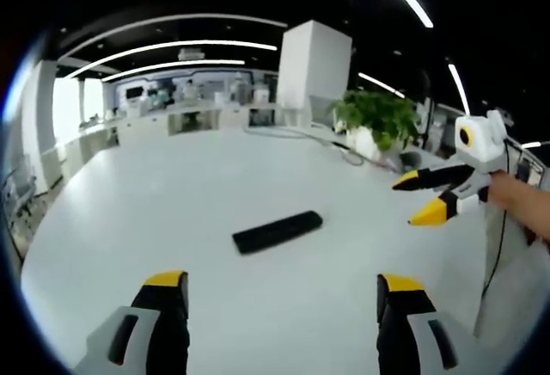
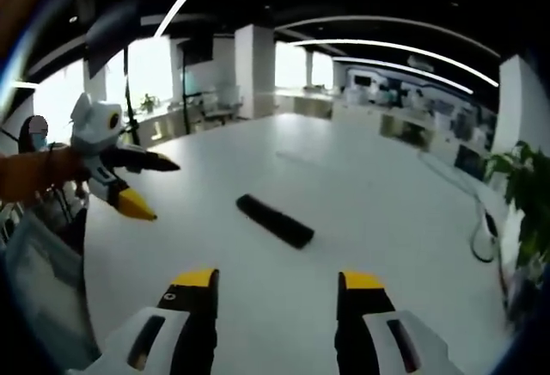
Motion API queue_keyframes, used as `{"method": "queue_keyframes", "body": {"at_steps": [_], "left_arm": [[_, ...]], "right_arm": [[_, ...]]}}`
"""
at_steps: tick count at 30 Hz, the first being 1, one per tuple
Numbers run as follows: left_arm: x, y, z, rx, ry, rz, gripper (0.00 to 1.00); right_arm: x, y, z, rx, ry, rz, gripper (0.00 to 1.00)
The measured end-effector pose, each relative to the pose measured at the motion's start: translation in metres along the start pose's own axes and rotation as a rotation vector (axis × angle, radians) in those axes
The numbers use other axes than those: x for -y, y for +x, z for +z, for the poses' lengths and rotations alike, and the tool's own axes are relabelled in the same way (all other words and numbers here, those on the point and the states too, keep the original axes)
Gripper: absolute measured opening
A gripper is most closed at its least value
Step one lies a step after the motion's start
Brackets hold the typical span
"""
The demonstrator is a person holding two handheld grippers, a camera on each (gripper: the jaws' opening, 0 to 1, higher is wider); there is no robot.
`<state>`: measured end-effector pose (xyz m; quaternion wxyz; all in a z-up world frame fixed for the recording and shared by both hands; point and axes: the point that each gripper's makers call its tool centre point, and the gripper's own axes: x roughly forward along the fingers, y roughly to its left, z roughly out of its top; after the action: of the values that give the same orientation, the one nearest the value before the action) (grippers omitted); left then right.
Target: Press the specified remote control buttons in sequence, fully releasing each button before pressing the next.
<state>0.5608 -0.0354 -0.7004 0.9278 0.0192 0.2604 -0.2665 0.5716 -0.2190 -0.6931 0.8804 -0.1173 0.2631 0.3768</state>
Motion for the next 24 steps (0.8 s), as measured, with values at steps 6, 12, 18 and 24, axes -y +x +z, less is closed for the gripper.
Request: {"method": "queue_keyframes", "body": {"at_steps": [6,12,18,24], "left_arm": [[-0.007,0.008,-0.001,-0.007,0.009,-0.002,0.93],[-0.016,0.015,-0.001,-0.011,0.004,0.000,0.92],[-0.024,0.023,-0.002,-0.026,0.020,-0.001,0.92],[-0.029,0.031,-0.005,-0.041,0.028,-0.007,0.91]], "right_arm": [[0.006,0.010,-0.002,-0.015,-0.014,0.010,0.52],[0.011,0.019,-0.002,-0.022,-0.021,0.020,0.52],[0.015,0.028,-0.004,-0.037,-0.036,0.031,0.52],[0.019,0.035,-0.007,-0.049,-0.038,0.037,0.51]]}}
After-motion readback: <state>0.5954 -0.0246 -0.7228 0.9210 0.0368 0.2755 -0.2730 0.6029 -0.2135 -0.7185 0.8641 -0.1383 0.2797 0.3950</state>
